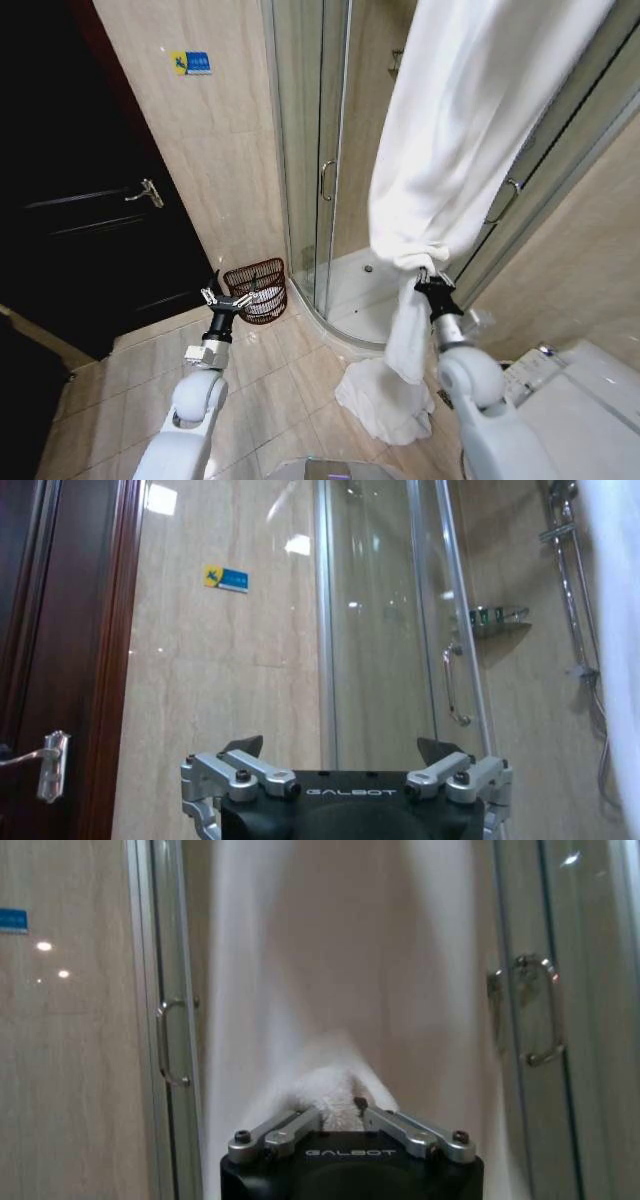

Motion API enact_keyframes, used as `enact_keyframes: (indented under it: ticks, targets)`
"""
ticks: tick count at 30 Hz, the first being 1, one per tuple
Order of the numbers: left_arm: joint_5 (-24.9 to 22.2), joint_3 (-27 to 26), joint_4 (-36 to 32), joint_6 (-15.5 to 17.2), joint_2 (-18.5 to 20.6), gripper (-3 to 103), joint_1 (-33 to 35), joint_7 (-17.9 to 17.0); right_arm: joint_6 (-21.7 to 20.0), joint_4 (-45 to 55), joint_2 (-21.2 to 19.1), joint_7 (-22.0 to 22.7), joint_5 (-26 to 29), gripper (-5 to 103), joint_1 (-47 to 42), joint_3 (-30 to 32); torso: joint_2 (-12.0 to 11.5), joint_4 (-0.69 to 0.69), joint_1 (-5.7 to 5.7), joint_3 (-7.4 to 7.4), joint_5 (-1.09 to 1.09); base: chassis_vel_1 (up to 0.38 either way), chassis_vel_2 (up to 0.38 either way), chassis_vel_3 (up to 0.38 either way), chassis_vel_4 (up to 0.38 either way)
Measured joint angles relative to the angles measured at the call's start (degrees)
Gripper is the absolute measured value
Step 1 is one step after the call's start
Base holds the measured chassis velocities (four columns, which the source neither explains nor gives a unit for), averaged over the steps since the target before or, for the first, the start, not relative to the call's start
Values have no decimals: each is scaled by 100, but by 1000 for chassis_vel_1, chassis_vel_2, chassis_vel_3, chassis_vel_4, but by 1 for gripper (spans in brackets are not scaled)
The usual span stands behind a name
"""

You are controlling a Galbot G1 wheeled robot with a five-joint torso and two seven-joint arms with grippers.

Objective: Discard the used towel into the hamper.

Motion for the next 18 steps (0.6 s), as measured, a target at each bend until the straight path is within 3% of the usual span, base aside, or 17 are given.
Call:
enact_keyframes:
  ticks: [2, 6, 18]
  targets:
    - [-10, -3, 19, -51, 25, 100, 12, 0, 334, 270, 305, -81, -443, 3, -316, -31, 0, 0, 0, 0, 1, 0, 0, 0, 0]
    - [-48, 0, 19, -76, 39, 100, 41, 0, 618, 699, 523, -148, -972, 3, -608, -41, 1, 0, -1, -1, -3, 0, 0, 0, 0]
    - [-138, 47, -94, -148, 39, 100, 123, -6, 736, 1461, 633, -85, -1325, 3, -1192, -3, 1, 1, -1, -1, 0, 0, 0, 0, 0]
